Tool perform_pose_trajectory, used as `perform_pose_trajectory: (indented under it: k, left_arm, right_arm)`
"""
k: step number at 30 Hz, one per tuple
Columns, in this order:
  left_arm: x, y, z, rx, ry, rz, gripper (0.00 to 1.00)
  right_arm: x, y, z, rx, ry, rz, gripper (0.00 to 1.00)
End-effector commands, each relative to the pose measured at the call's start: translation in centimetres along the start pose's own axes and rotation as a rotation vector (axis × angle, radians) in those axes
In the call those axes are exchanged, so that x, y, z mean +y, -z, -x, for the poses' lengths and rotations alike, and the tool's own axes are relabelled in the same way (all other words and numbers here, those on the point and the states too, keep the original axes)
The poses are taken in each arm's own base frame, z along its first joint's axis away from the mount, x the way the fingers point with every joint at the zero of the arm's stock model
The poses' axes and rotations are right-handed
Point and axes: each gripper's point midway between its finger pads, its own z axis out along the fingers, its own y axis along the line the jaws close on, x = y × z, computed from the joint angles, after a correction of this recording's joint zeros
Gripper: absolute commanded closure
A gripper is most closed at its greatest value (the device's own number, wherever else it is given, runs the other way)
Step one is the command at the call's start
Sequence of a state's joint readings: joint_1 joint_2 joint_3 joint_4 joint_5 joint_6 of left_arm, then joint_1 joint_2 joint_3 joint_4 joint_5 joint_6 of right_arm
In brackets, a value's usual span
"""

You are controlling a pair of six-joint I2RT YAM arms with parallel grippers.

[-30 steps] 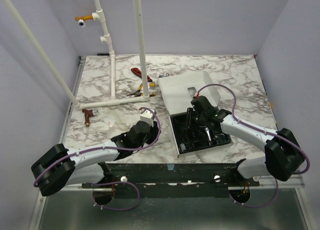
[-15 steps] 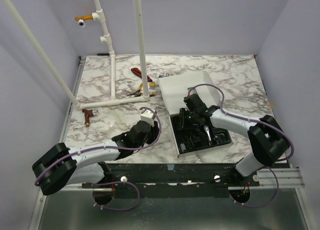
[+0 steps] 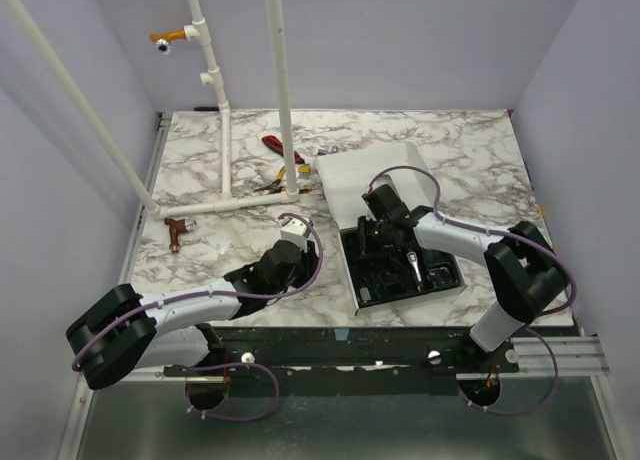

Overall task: Sort the hair-cutting tools
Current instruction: Place the haircut tool in the storage box.

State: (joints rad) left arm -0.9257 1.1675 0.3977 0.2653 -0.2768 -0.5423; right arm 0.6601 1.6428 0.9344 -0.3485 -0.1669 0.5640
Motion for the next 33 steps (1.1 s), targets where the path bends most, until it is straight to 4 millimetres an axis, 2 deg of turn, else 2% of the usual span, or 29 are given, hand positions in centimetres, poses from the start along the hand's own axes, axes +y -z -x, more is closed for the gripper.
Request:
perform_pose_trajectory:
  k: [1,4,9,15,21,25,27,29,33]
  left_arm:
    - [-0.3,-0.3,1.2,-0.032,0.004,-0.008,0.67]
    - [-0.4,-0.3,1.2,-0.032,0.005,-0.009,0.67]
    - [-0.3,-0.3,1.3,-0.033,0.006,-0.009,0.67]
    - [-0.3,-0.3,1.2,-0.032,0.008,-0.010,0.67]
    - [-0.4,-0.3,1.3,-0.034,0.009,-0.013,0.67]
    - [-0.4,-0.3,1.3,-0.033,0.009,-0.014,0.67]
    - [-0.4,-0.2,1.3,-0.032,0.009,-0.013,0.67]
    - [-0.4,-0.2,1.3,-0.031,0.011,-0.011,0.67]
    - [-0.3,-0.1,1.1,-0.029,0.018,-0.009,0.67]
  right_arm:
    - [0.0,-0.3,-1.7,0.067,-0.004,0.009,0.83]
    - [0.6,0.3,-0.8,0.025,-0.013,0.018,0.91]
    - [1.2,1.4,0.5,-0.040,-0.019,0.030,0.99]
    - [1.5,2.8,1.7,-0.105,-0.025,0.035,0.99]
    - [1.5,3.0,1.4,-0.108,-0.023,0.040,0.99]
    - [0.5,1.8,-0.1,-0.024,-0.012,0.009,0.75]
    - [0.4,1.3,-1.1,0.015,-0.008,0.015,0.66]
    - [0.2,0.9,-1.6,0.033,-0.005,0.020,0.62]
    - [0.8,0.5,-1.7,0.050,-0.003,0.054,0.62]
